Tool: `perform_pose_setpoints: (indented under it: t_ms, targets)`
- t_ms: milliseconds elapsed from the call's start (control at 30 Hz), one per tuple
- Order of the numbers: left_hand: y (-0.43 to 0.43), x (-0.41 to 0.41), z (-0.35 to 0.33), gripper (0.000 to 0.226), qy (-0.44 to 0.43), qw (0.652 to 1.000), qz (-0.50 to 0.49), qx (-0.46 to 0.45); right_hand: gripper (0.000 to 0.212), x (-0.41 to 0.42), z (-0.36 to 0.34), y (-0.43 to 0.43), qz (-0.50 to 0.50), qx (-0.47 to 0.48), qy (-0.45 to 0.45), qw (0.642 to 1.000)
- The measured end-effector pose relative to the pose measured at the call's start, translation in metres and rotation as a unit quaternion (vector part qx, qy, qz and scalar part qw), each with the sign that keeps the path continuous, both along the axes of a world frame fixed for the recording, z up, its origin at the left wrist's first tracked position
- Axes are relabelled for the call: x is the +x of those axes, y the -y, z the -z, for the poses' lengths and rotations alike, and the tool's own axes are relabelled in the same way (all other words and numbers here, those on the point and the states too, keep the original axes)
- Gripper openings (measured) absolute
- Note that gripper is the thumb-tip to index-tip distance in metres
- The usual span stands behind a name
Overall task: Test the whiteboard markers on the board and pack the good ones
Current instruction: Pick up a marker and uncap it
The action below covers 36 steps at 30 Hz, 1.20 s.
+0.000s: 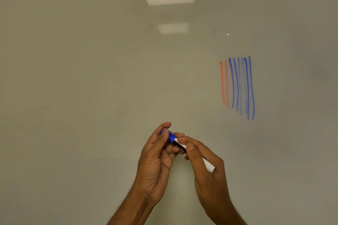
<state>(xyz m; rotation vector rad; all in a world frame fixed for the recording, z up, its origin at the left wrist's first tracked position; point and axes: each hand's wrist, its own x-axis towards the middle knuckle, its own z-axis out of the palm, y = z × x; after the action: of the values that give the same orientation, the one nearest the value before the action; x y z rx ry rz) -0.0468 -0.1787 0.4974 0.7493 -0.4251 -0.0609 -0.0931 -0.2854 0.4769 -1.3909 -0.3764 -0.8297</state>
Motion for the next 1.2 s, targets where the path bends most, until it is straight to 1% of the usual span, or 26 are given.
perform_pose_setpoints:
  t_ms: [133,233,367,500,567,600,700,767,833,900,1000,1067,1133,1200]
  targets:
    - [-0.016,0.004,0.015,0.028,-0.011,1.0,-0.019,0.009,0.026,0.007,0.011,-0.016,-0.01,0.003,-0.024,1.0]
    - [-0.027,0.006,0.028,0.028,-0.036,0.999,-0.03,0.005,0.025,0.011,0.02,-0.028,-0.022,0.013,-0.035,0.999]
    - [-0.045,0.011,0.051,0.03,-0.055,0.998,-0.037,0.012,0.027,0.012,0.036,-0.043,-0.04,-0.005,-0.073,0.997]
    - [-0.062,0.014,0.073,0.03,-0.057,0.995,-0.06,0.054,0.019,0.015,0.059,-0.053,-0.054,0.005,-0.127,0.99]
    - [-0.068,0.015,0.084,0.03,-0.052,0.993,-0.071,0.079,0.012,0.017,0.071,-0.055,-0.054,0.014,-0.143,0.988]
    - [-0.072,0.016,0.09,0.031,-0.052,0.991,-0.079,0.092,0.013,0.017,0.077,-0.055,-0.051,0.011,-0.146,0.988]
    - [-0.084,0.017,0.111,0.032,-0.049,0.984,-0.098,0.138,0.017,0.019,0.096,-0.054,-0.043,-0.029,-0.16,0.986]
    - [-0.093,0.017,0.128,0.033,-0.042,0.975,-0.113,0.185,0.017,0.02,0.114,-0.054,-0.033,-0.086,-0.166,0.982]
    - [-0.104,0.015,0.15,0.033,-0.044,0.962,-0.132,0.237,0.015,0.024,0.136,-0.057,-0.014,-0.158,-0.182,0.97]
    - [-0.115,0.013,0.177,0.032,-0.056,0.943,-0.149,0.291,0.012,0.029,0.166,-0.062,-0.002,-0.21,-0.209,0.955]
    - [-0.135,0.008,0.231,0.029,-0.093,0.91,-0.188,0.358,0.01,0.037,0.219,-0.074,0.01,-0.262,-0.253,0.931]
    - [-0.152,0.005,0.273,0.028,-0.121,0.881,-0.221,0.401,0.009,0.042,0.254,-0.082,0.016,-0.282,-0.288,0.915]
    - [-0.171,-0.002,0.313,0.03,-0.128,0.835,-0.239,0.479,0.01,0.045,0.286,-0.09,0.025,-0.301,-0.314,0.9]
    - [-0.192,-0.013,0.35,0.039,-0.118,0.769,-0.241,0.58,0.01,0.046,0.314,-0.099,0.029,-0.326,-0.335,0.883]
